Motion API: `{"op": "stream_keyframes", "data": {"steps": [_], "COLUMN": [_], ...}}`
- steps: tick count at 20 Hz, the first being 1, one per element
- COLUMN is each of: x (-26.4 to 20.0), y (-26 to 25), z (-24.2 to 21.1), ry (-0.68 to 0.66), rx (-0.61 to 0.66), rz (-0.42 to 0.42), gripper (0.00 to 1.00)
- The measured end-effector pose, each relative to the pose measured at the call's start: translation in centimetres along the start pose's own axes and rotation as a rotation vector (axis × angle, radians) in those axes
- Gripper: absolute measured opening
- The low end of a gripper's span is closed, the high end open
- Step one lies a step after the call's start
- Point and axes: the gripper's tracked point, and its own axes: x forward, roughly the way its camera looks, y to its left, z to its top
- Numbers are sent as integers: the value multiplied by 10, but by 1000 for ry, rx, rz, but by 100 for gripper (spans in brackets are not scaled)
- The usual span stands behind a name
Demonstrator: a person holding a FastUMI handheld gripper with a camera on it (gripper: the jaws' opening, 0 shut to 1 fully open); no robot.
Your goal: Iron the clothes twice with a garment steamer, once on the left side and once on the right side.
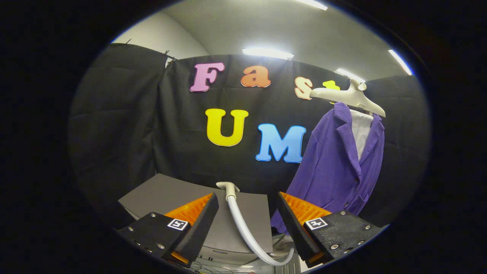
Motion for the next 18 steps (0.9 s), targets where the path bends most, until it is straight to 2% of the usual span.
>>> {"op": "stream_keyframes", "data": {"steps": [6, 10, 18], "x": [104, 172, 247], "y": [37, 45, 52], "z": [-1, -17, -86], "ry": [183, 311, 580], "rx": [72, 45, 89], "rz": [13, -15, -38], "gripper": [95, 95, 96]}}
